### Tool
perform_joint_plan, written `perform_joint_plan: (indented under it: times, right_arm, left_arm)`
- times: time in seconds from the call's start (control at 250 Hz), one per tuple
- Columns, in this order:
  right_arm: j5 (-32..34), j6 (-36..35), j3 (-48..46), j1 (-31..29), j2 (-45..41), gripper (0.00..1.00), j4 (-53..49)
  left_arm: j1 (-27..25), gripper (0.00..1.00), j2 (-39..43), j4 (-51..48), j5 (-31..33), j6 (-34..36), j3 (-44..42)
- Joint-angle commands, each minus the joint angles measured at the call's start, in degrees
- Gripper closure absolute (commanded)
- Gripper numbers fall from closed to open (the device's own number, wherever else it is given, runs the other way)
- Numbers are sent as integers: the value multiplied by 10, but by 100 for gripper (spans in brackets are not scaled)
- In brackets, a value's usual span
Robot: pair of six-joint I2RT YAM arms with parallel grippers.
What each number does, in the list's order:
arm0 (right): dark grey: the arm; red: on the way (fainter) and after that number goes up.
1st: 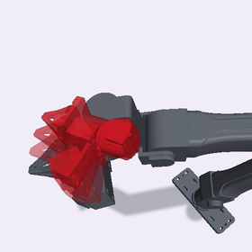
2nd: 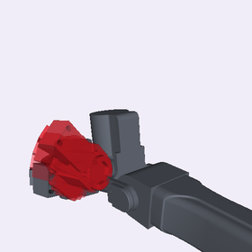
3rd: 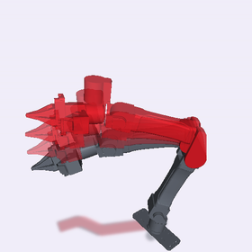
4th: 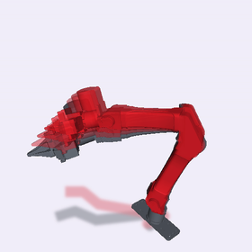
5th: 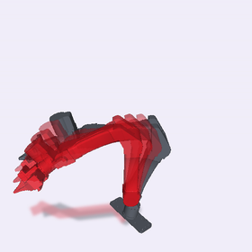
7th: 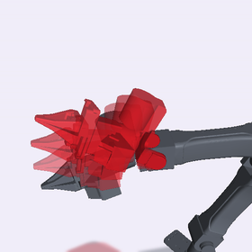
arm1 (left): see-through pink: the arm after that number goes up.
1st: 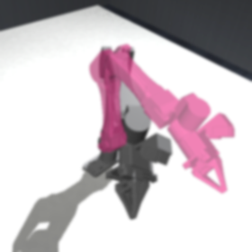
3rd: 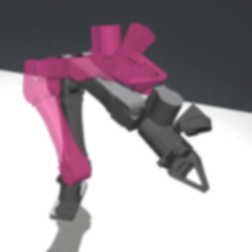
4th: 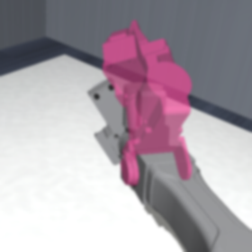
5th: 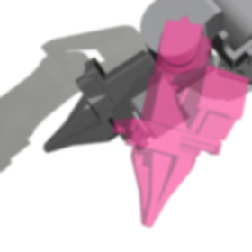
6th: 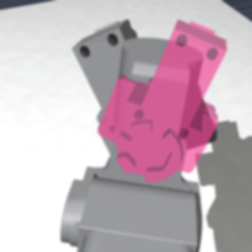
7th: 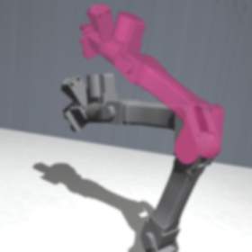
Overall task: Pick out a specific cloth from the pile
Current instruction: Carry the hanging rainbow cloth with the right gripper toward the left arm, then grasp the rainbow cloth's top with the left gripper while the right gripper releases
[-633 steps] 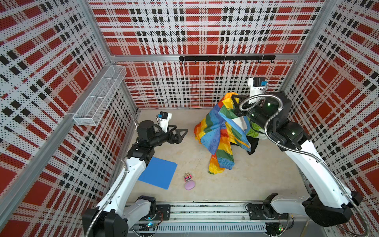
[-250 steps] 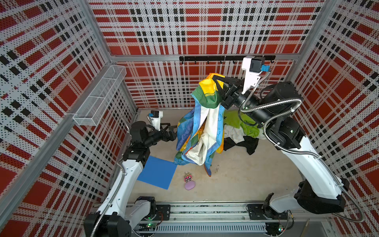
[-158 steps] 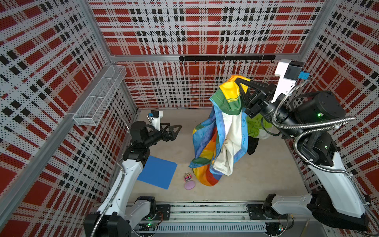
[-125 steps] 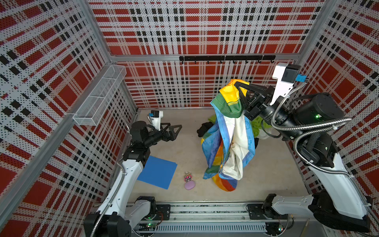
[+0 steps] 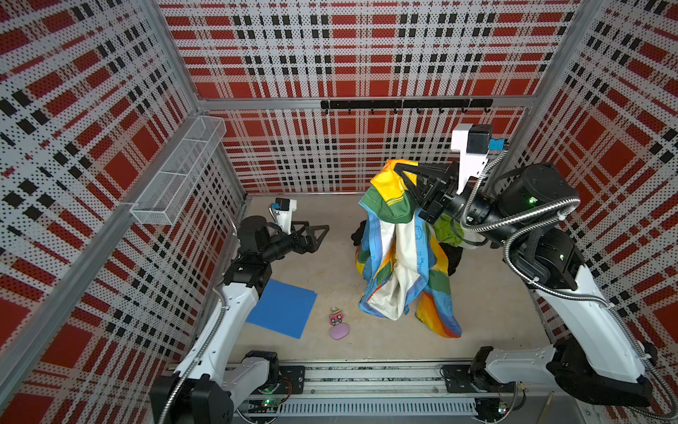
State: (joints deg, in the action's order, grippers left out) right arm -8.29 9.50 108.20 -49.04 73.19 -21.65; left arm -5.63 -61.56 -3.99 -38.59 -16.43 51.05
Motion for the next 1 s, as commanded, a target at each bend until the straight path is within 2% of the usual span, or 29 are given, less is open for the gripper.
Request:
perform_joint_plan:
  times: [0.0,0.112,0.172,0.308,0.44,0.64,0.736,0.824,0.876,0.996]
  right_arm:
    - [28,-20,-34,1,-24,100,57]
    - [137,-35,-108,2,-47,100,72]
    - [162,-36,-124,5,-45,100,78]
    - [111,-27,-78,10,12,100,84]
    - [81,-16,-7,10,86,100,96]
    - [48,0,150,10,208,100,111]
    - [23,17,250,10,281,100,102]
    - [-2,35,328,10,338,100,85]
    - [-7,43,341,10,355,100,88]
    - [-3,51,317,11,358,100,103]
  left_arm:
    - [-4,1,2,0,0,6,5]
    - [-4,1,6,-3,11,9,6]
    - [-4,1,7,-5,16,9,5]
    - [5,1,5,-8,34,-2,6]
    - [39,1,11,-1,38,-13,4]
    - [92,1,28,28,35,-30,-10]
    - [119,1,41,69,0,-61,-27]
    - [131,1,55,143,-76,-83,-46]
    - [131,1,65,179,-104,-95,-54]
    - [131,1,95,211,-120,-105,-63]
